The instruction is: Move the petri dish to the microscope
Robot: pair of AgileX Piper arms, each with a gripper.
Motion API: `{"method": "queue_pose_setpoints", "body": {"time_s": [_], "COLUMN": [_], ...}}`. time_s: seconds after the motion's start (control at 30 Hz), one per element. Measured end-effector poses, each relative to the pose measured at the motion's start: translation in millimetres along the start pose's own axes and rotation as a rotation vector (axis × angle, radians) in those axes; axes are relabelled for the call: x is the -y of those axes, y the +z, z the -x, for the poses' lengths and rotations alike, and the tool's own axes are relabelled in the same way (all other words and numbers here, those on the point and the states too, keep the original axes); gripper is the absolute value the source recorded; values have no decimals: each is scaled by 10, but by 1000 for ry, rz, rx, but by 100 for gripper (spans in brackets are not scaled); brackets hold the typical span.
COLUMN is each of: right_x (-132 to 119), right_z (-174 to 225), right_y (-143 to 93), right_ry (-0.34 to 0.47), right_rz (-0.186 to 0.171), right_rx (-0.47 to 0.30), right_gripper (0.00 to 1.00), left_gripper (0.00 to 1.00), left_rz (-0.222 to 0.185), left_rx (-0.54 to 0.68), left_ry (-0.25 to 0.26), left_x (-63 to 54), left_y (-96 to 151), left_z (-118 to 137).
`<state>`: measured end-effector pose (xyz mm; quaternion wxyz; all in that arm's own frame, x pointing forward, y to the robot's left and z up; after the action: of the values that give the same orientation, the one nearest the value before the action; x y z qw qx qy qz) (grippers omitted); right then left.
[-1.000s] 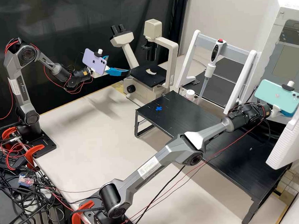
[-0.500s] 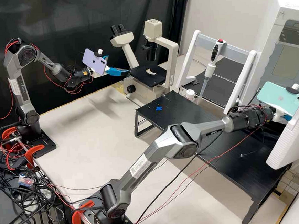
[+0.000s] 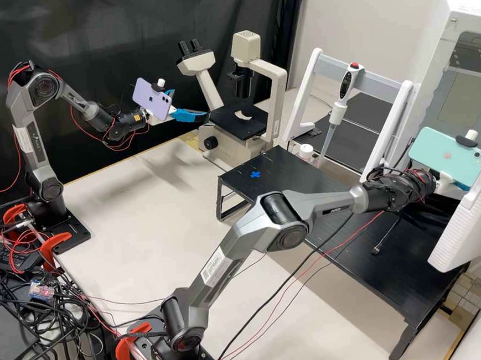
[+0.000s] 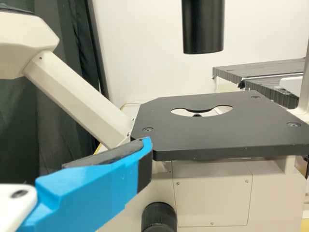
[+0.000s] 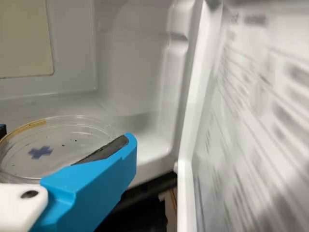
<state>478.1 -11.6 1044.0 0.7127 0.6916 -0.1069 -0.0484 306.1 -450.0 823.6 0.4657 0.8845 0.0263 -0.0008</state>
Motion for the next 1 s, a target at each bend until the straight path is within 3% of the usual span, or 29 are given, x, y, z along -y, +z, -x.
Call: {"method": "queue_pose_setpoints", "body": {"time_s": [0.1, 0.2, 0.43, 0.67, 0.77, 0.9, 1.0], "right_x": [8, 76, 322, 507, 659, 889, 1074], "right_z": [198, 462, 1256, 2131, 2451, 2661, 2733], "right_y": [-9, -24, -207, -625, -816, -1012, -1157], "right_ry": [-29, -75, -213, -252, -293, -362, -432], "right_rz": [-7, -43, -60, -14, 12, 59, 70], "right_rx": [3, 6, -75, -225, -325, -428, -494], "right_gripper": [0, 0, 0, 0, 0, 0, 0], "left_gripper": [100, 100, 100, 100, 100, 100, 100], "left_rz": [0, 0, 0, 0, 0, 0, 0], "left_rx": [0, 0, 0, 0, 0, 0, 0], "left_ry": [0, 0, 0, 0, 0, 0, 0], "left_x": [0, 0, 0, 0, 0, 0, 0], "left_y": [0, 0, 0, 0, 0, 0, 0], "left_z": [0, 0, 0, 0, 0, 0, 0]}}
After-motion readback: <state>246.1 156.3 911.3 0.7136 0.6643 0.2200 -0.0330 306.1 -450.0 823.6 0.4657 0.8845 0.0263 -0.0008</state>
